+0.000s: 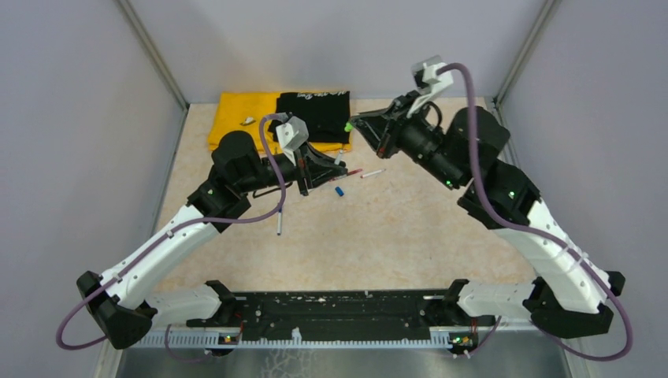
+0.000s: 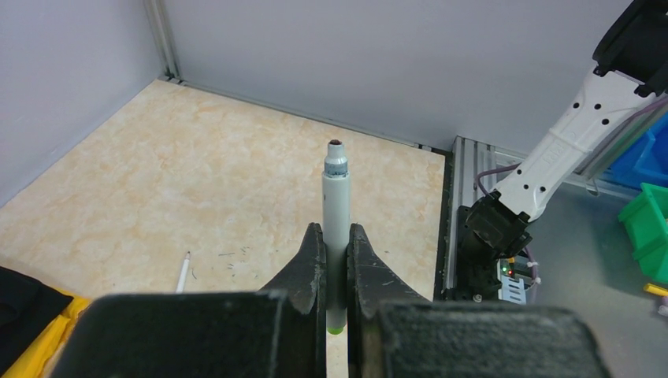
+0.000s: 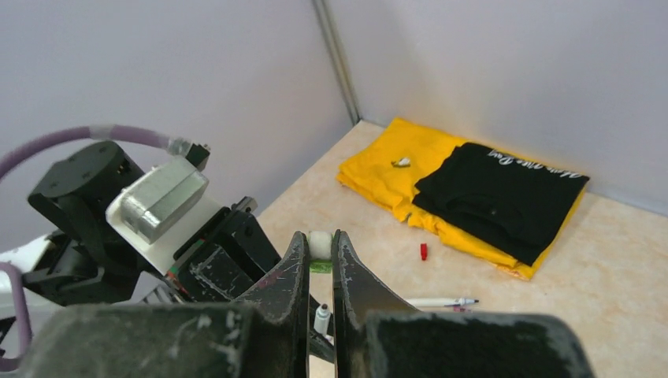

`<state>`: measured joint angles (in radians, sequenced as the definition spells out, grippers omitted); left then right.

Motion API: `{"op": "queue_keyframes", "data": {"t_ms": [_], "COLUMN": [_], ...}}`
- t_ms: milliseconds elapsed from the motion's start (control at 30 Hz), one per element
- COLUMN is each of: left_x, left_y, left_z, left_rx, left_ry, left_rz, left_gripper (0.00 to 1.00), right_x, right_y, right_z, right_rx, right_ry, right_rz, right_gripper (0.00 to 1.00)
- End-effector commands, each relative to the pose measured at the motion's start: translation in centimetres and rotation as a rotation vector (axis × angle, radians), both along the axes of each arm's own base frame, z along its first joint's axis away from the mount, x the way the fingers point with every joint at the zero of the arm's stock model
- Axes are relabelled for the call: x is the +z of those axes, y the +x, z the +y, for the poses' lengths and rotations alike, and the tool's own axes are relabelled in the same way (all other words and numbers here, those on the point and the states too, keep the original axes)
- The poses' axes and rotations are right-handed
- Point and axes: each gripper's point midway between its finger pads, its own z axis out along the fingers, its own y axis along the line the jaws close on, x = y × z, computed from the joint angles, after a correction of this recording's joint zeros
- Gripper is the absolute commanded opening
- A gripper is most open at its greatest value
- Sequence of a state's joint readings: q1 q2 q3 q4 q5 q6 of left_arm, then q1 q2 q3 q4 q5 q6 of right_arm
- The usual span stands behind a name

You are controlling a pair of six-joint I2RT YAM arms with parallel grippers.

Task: Insert the pens into the pen caps
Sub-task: Insert the pen cap onto the pen.

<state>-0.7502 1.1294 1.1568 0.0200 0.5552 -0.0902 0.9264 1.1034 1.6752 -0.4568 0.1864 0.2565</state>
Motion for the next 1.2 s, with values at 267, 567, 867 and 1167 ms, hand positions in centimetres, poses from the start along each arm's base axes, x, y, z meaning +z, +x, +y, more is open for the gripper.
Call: {"op": "queue_keyframes", "data": {"t_ms": [267, 567, 867, 1167], "left_x": [1.1, 0.8, 0.6, 0.5], "left_y": [-0.6, -0.2, 0.0, 0.1], "left_z": [0.0, 0.2, 0.2, 0.2], "left_rx": [-0.026, -0.002, 0.006, 0.012], "left_ry": [-0.033, -0.027, -0.019, -0.014], "left_rz": [-0.03, -0.029, -0.026, -0.027], "left_gripper": [0.0, 0.0, 0.0, 0.0], "right_x": [-2.7, -2.8, -2.6, -2.4], "right_y": [0.2, 0.2, -0.1, -0.4], "right_z": [3.5, 2.2, 1.6, 1.2], "right_rx": [0.113, 0.074, 0.067, 0.069], "right_ry": [-0.083, -0.102, -0.119, -0.128], "right_rz": [0.05, 0.047, 0.039, 0.033], "right_gripper": [0.0, 0.0, 0.0, 0.0]}}
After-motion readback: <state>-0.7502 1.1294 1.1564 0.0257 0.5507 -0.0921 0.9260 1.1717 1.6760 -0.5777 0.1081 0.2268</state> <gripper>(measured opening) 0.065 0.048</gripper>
